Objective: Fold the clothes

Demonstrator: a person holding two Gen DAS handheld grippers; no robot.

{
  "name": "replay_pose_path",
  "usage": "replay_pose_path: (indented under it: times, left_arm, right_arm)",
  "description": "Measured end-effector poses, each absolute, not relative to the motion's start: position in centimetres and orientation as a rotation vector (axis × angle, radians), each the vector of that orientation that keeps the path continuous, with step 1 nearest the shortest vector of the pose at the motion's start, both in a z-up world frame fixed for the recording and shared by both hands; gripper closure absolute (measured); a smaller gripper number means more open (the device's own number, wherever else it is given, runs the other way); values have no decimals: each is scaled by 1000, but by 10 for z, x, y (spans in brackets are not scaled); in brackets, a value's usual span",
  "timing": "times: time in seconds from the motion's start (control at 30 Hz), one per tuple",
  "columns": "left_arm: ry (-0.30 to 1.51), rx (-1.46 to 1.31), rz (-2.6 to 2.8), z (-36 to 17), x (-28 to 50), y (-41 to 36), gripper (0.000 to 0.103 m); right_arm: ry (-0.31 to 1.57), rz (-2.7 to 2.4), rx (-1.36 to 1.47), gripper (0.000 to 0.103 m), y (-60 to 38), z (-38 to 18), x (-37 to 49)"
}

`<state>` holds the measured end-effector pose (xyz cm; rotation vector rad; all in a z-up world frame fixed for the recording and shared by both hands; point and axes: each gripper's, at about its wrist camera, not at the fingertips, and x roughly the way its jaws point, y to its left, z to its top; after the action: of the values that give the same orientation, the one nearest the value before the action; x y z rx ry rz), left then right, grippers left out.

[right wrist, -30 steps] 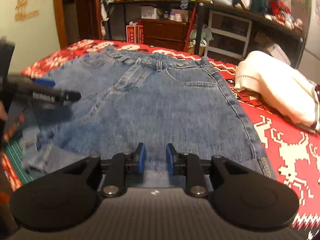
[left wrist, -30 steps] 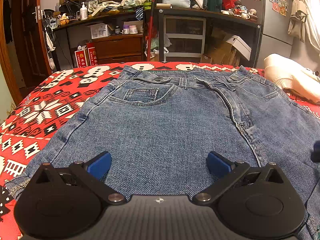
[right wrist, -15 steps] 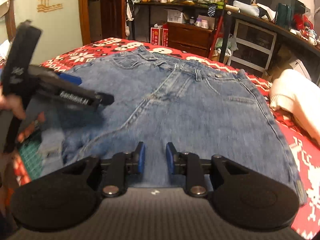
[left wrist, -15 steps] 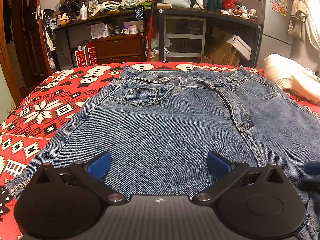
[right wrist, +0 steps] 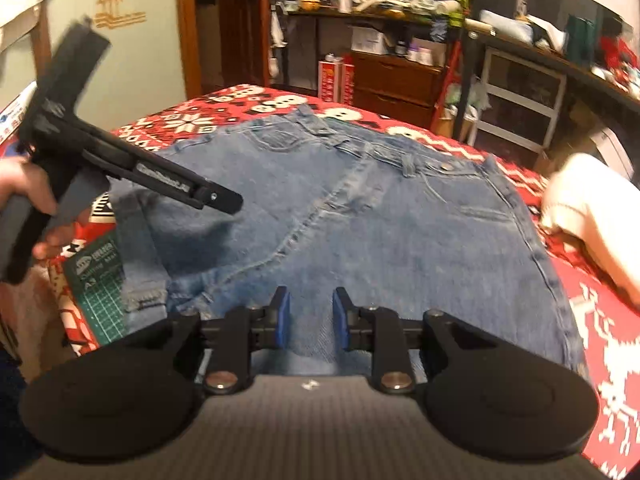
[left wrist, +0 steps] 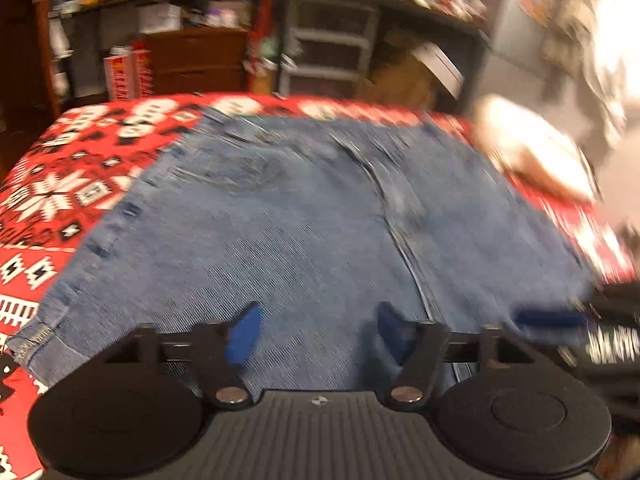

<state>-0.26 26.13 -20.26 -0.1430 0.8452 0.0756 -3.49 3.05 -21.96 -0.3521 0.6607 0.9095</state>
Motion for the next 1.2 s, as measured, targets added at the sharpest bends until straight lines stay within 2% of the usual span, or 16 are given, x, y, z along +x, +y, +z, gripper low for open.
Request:
replay_pose_path:
  times: [0.03, 0.13, 0.27, 0.3, 0.33, 0.37, 0.4, 0.43, 0.53, 0.87, 1.0, 1.07, 1.2]
  left_arm:
    - [872, -112, 52, -203, -4, 256, 64]
    - [893, 5, 13, -205, -13, 242, 66]
    - [928, -82, -106, -204, -20, 236, 69]
    - [934, -95, -114, -204, -21, 234, 75]
    - [940, -108, -121, -204, -21, 232, 85]
    - [947, -121, -128, -204, -22, 230, 89]
    - [953, -134, -135, -204, -23, 227, 99]
    - [959, -148, -142, -204, -23, 225, 102]
    - [975, -191, -157, -204, -25, 222, 102]
    - [966, -229, -177, -205, -19, 231, 99]
    - [980, -283, -186, -206, -17, 231, 103]
    - [994, -330, -195, -208, -18, 235, 103]
    - [979, -439, -217, -209, -24, 250, 103]
  right_arm:
    - [665, 917, -362, 79, 34, -221, -34]
    - [696, 936, -388, 81, 44, -229, -33]
    - [703, 974, -397, 81, 48, -235, -40]
    - [708, 991, -391, 81, 48, -235, -42]
    - [708, 1005, -395, 82, 48, -235, -46]
    - [708, 1011, -402, 83, 47, -235, -48]
    - [707, 1014, -408, 84, 46, -235, -50]
    - [716, 1019, -402, 86, 44, -233, -52]
    - [747, 1036, -367, 90, 40, -232, -50]
    - [741, 1006, -393, 87, 36, -228, -43]
    - [723, 1025, -422, 87, 46, -232, -46]
    - [732, 1038, -417, 97, 48, -232, -50]
    - [747, 1053, -402, 100, 48, -233, -54]
